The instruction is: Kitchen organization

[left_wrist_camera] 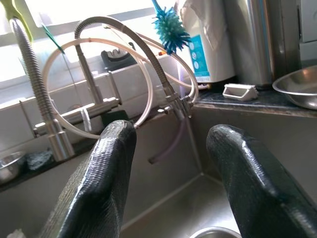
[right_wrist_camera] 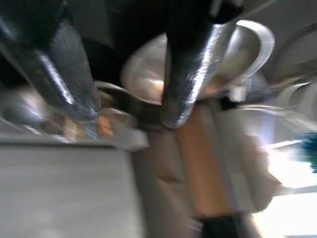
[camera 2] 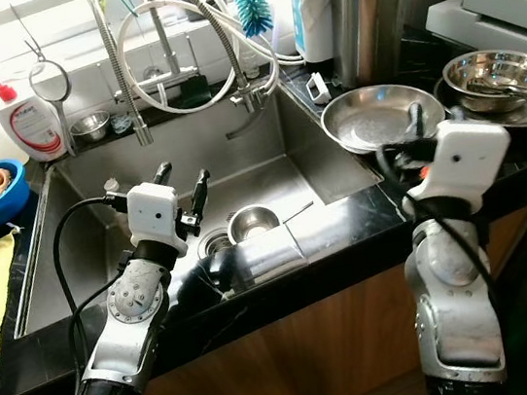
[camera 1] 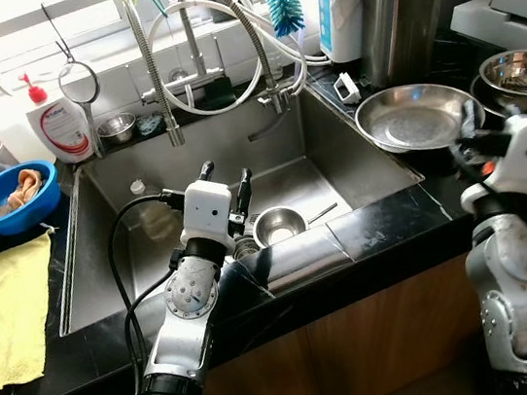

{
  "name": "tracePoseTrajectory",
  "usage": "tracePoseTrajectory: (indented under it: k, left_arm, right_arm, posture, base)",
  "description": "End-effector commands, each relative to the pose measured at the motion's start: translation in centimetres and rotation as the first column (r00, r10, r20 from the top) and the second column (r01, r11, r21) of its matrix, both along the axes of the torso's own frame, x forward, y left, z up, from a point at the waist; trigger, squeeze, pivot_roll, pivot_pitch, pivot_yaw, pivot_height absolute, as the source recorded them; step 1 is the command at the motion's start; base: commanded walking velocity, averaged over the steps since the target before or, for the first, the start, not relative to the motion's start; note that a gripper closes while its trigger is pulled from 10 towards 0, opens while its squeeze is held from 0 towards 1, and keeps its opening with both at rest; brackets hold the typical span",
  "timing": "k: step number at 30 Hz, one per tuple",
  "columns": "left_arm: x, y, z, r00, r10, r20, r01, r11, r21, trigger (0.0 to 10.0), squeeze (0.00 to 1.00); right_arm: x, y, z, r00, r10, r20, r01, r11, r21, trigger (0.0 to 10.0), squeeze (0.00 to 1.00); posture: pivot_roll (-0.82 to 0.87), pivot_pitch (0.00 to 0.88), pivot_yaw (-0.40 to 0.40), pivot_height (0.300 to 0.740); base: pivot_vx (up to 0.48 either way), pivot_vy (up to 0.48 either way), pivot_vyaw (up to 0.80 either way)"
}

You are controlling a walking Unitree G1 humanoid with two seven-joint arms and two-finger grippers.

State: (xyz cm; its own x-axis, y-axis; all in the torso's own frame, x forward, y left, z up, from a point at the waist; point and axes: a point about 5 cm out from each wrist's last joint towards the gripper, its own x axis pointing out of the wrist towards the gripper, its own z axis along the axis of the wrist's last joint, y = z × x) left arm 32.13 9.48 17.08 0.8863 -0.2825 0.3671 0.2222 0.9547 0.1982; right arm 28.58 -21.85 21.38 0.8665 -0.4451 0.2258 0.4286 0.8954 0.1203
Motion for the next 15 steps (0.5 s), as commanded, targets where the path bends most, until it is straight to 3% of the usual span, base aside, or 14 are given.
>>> tracePoseTrajectory:
  k: [1,2,5,8,12,15]
  left_arm:
    - [0.3,0.3,-0.2,1.0,0.01,-0.021,-0.009,1.0,0.018,10.0,0.0]
    - [0.3,0.4,-0.3,1.0,0.011,-0.024,-0.01,1.0,0.018,10.0,0.0]
    - [0.2,0.4,-0.5,0.999,0.009,-0.032,-0.008,1.0,0.028,10.0,0.0]
    - [0.3,0.3,-0.5,0.999,0.006,-0.034,-0.005,1.0,0.03,10.0,0.0]
    - [0.4,0.4,-0.4,0.999,0.008,-0.031,-0.007,1.0,0.03,10.0,0.0]
    - [0.4,0.4,-0.4,0.999,0.01,-0.033,-0.009,0.999,0.035,10.0,0.0]
  right_arm:
    - [0.1,-0.1,0.2,1.0,-0.022,-0.006,0.023,0.997,0.073,10.0,0.14]
    - [0.3,-0.4,-0.1,0.997,-0.047,-0.056,0.053,0.99,0.128,10.0,0.0]
    - [1.0,-0.5,-0.4,0.995,-0.038,-0.096,0.059,0.972,0.228,10.0,0.0]
    - [2.0,-0.8,0.5,0.996,-0.02,-0.081,0.037,0.976,0.215,10.0,0.0]
    - [3.0,-1.6,0.4,0.993,0.002,-0.116,0.033,0.952,0.304,10.0,0.0]
    - [4.2,-0.6,0.2,0.977,0.149,-0.152,-0.092,0.94,0.328,10.0,0.0]
  posture:
    - [-0.27,0.0,0.117,0.74]
    - [-0.27,0.0,0.117,0.74]
    - [-0.28,0.0,0.125,0.74]
    - [-0.27,0.0,0.125,0.74]
    - [-0.27,0.0,0.127,0.74]
    - [-0.27,0.0,0.134,0.74]
  base:
    - [0.0,0.0,0.0]
    - [0.0,0.0,0.0]
    - [0.0,0.0,0.0]
    - [0.0,0.0,0.0]
    - [0.0,0.0,0.0]
    - [0.0,0.0,0.0]
